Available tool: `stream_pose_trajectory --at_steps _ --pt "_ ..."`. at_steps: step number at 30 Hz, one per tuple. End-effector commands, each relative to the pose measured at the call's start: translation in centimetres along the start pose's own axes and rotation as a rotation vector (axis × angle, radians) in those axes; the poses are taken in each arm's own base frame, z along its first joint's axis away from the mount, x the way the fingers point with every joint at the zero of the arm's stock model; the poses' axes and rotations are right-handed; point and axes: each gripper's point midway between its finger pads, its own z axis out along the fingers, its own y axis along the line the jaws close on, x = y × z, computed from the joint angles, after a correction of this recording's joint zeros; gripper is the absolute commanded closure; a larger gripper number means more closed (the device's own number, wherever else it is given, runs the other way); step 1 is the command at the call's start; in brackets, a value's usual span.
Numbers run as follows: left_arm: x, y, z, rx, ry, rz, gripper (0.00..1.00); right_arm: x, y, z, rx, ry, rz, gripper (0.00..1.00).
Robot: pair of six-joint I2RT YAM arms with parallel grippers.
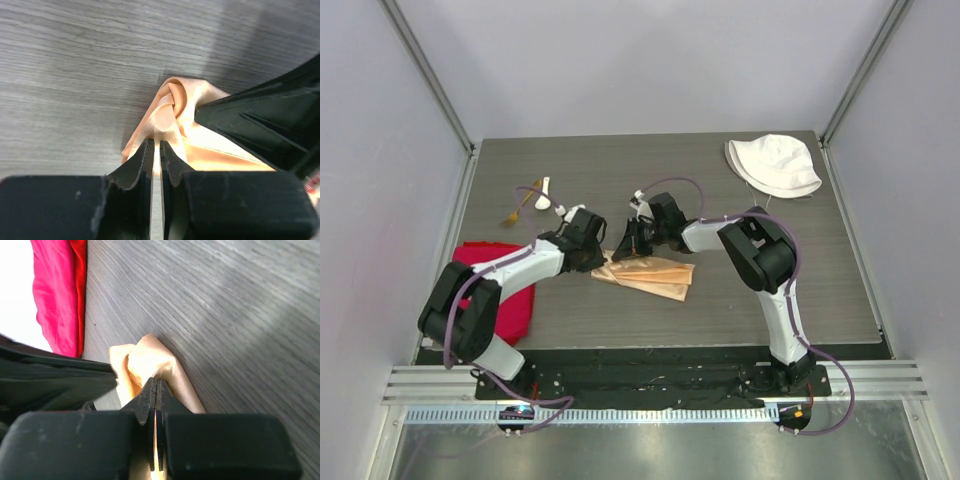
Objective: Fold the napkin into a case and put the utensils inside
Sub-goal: Stuff the top corner of the smaller-rectangle-folded napkin into the folded napkin.
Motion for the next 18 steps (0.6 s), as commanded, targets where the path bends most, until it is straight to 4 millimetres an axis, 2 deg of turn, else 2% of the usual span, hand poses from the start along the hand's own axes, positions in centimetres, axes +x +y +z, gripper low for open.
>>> stream_pose_trajectory --at_steps 1,5,11,15,18 --pt "-2.1 -0.8 -3.1 0.063 -0.085 -0.042 0.9 -1.4 2.1 -1.2 0.008 -0.023 -0.07 0.99" --pt "0.5 -0.8 -3.5 0.101 0.021 -0.072 0.97 -1.5 2.3 -1.4 0.006 -0.018 -0.073 0.99" --pt "4.0 -1.0 -1.9 0.147 0.118 -0.11 1.0 -2.2 2.2 -2.3 0.01 -0.027 -0.078 0.99" --pt "4.9 -1.1 -0.4 0.136 0.137 -0.105 1.0 -2.1 2.1 -2.5 0.021 -0.024 -0.082 0.99" --pt "4.7 -1.0 1.1 0.109 0.132 -0.093 1.0 -1.2 1.5 -2.5 0.03 -0.013 -0.07 0.99"
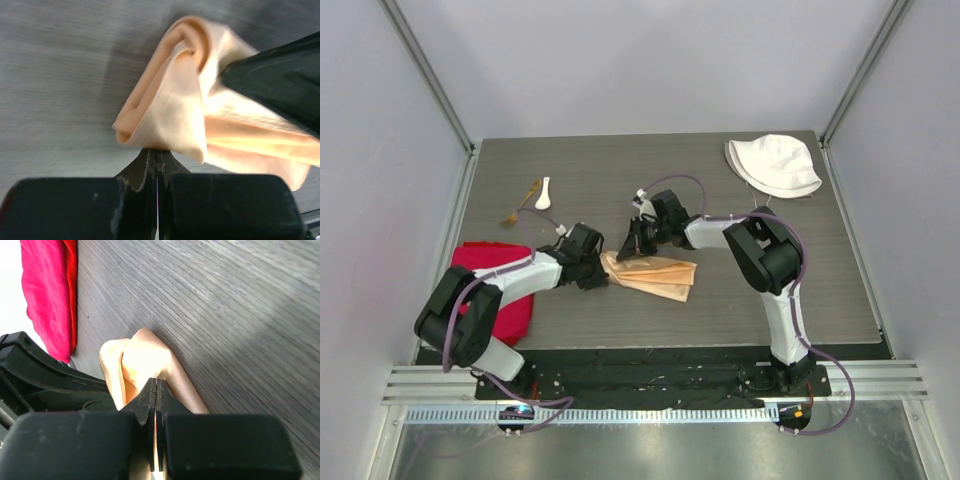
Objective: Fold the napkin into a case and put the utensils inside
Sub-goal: Stuff the top corner of the smaller-rectangle-folded napkin into the folded napkin.
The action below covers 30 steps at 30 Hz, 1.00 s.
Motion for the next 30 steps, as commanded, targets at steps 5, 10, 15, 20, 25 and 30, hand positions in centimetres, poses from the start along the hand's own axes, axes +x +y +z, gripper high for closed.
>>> stream_pose_trajectory --at_steps 5,10,15,20,25,30 --pt "-3.1 -1.1 2.9 -0.023 -0.056 0.027 1.0 -0.2 0.9 -1.5 -0.001 -0.06 -0.034 0.99" --pt "-5.7 0.4 3.6 -0.094 -0.089 0.058 1.0 0.0 1.2 -1.2 0.0 -0.141 0.045 0.99" --pt "-7.8 0.6 3.5 -0.125 -0.085 0.134 1.0 -0.8 1.7 -0.7 -0.035 -0.216 0.107 0.99" --pt "-7.4 -0.9 1.1 -0.03 -0.089 0.118 0.98 -2.4 2.6 -1.4 -0.049 -0.219 0.069 0.99" --pt "-6.6 -1.5 -0.7 0.014 -0.067 0.113 0.98 -2.7 2.7 -3.3 -0.041 -0.233 0.067 0.99" --pt "-7.1 -3.0 -1.4 0.071 -0.068 0.118 0.94 -2.2 2.2 -3.9 -0.011 -0.251 0.084 0.99"
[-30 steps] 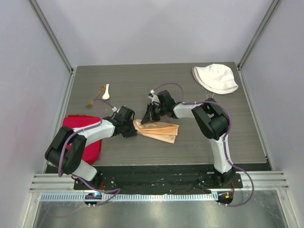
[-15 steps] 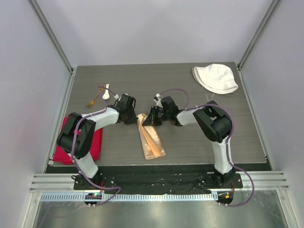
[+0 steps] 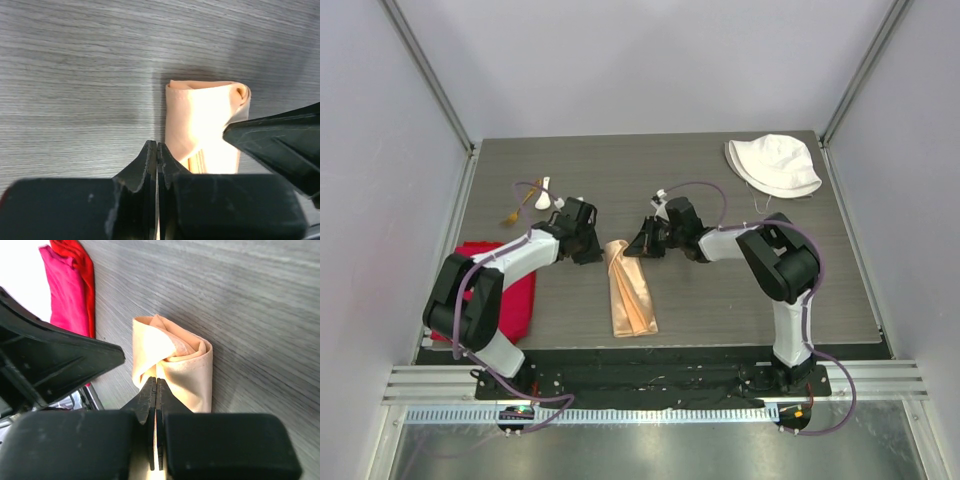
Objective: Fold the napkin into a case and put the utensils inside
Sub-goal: Stuff the top corner of the smaller-rectangle-folded napkin into the folded napkin.
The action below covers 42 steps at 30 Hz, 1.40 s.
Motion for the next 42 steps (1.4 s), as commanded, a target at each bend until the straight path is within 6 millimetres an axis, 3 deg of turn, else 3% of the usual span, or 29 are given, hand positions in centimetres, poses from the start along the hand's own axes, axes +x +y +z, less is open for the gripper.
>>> stream_pose_trajectory --at_steps 1,15,28,34,39,42 --pt "-1.4 -2.2 -1.3 0.079 -0.022 0.025 0.93 -1.5 2.0 -1.5 -0.023 -0.073 -0.042 0.99" --pt "-2.9 -4.5 0.6 0.091 -0.039 0.056 0.95 -0.9 -0.3 0.3 0.0 -0.087 0.044 0.99" --pt "0.4 -4.6 3.2 0.03 -0.03 0.08 0.97 0.4 -2.1 3.0 0.082 -0.129 0.142 0.99" --pt "0.1 -3.7 2.7 -0.007 -0.048 0.082 0.97 0.6 -3.2 3.3 0.08 -0.153 0.193 0.99" --pt "-1.8 -4.0 1.1 -0.021 -0.1 0.063 0.93 0.7 -1.3 2.0 0.041 -0.129 0.138 0.99" --pt "-2.5 -4.5 -0.2 -0.005 -0.119 0.062 0.83 1.0 -0.9 1.0 0.058 -0.109 0.11 0.99"
